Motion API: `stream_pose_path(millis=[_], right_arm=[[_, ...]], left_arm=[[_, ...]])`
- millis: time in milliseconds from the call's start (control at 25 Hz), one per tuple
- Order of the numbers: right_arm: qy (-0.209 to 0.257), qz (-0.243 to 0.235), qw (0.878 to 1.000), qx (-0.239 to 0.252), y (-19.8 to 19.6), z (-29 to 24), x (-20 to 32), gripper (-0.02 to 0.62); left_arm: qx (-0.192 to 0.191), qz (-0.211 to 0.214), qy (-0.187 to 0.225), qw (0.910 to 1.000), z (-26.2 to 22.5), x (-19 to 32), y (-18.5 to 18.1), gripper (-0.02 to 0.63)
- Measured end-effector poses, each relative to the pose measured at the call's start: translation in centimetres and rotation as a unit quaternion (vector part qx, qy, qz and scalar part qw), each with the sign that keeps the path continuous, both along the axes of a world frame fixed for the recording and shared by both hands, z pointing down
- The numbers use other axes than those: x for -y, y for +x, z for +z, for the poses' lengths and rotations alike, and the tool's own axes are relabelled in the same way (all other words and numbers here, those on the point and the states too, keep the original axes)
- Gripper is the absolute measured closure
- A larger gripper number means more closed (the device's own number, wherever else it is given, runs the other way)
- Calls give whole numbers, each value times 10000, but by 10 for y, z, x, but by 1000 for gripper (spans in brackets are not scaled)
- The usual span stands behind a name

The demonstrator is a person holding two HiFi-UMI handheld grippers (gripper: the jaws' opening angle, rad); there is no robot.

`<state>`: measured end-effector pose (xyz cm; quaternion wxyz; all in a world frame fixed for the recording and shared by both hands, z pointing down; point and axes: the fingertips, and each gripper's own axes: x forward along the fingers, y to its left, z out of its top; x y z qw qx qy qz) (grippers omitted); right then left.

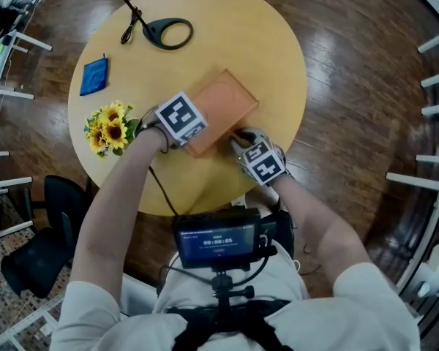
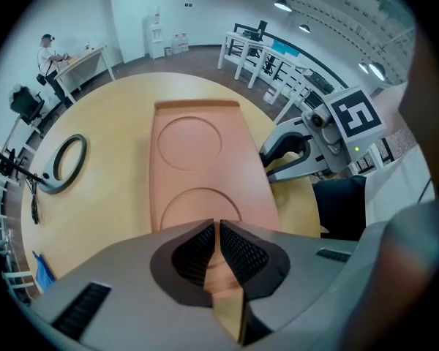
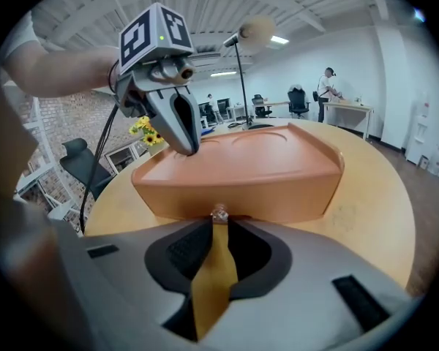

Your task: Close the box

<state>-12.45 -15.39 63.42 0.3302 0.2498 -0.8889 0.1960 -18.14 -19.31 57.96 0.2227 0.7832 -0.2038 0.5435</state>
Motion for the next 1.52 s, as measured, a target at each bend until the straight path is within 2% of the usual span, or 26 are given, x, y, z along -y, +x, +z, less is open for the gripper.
stream_pose_path(millis=[200, 280, 320, 440, 520, 600, 680, 760, 920, 1000, 1160, 1240, 1320, 1440, 1520], right_arm=[[57, -284, 9994, -205, 15, -3, -6, 522], [101, -459, 9983, -350, 30, -8, -13, 514], [128, -568, 9975, -408, 38, -11, -18, 486], [109, -591, 9976, -336, 70, -29, -36, 472], [76, -541, 9983, -205, 98, -43, -43, 472], [127, -596, 9980, -139, 130, -57, -42, 472], [207, -634, 9977, -67, 158, -69, -42, 472], [289, -676, 9973, 17, 184, -79, -49, 472], [364, -859, 9955, 140, 244, -93, -70, 472], [320, -973, 9945, 236, 273, -98, -82, 472], [213, -1157, 9925, 322, 314, -102, -102, 472], [227, -1233, 9915, 347, 328, -108, -108, 472], [288, -1275, 9907, 386, 337, -115, -107, 472], [400, -1294, 9900, 403, 346, -121, -106, 474], [456, -1277, 9898, 433, 350, -126, -107, 474]], left_arm=[[-86, -108, 110, 9998, -3, 3, -1, 578], [-87, -172, 295, 9994, -9, 3, -1, 575], [-111, -245, 444, 9986, -16, 2, 0, 575], [-293, -754, 1016, 9915, -40, -10, 6, 575], [-457, -1220, 1440, 9810, -57, -23, 16, 575], [-643, -1801, 1925, 9625, -74, -35, 29, 575], [-880, -2476, 2338, 9361, -89, -54, 42, 575], [-1116, -3155, 2573, 9065, -98, -83, 53, 575], [-1578, -4273, 2755, 8465, -103, -152, 91, 575], [-1673, -4619, 2844, 8233, -105, -186, 113, 575], [-1553, -5252, 2985, 7816, -106, -252, 137, 575], [-1476, -5498, 3037, 7640, -107, -280, 145, 575], [-1377, -5654, 3081, 7526, -107, -301, 152, 575], [-1337, -5786, 3104, 7423, -106, -322, 160, 575], [-1311, -5790, 3148, 7406, -109, -329, 165, 575]])
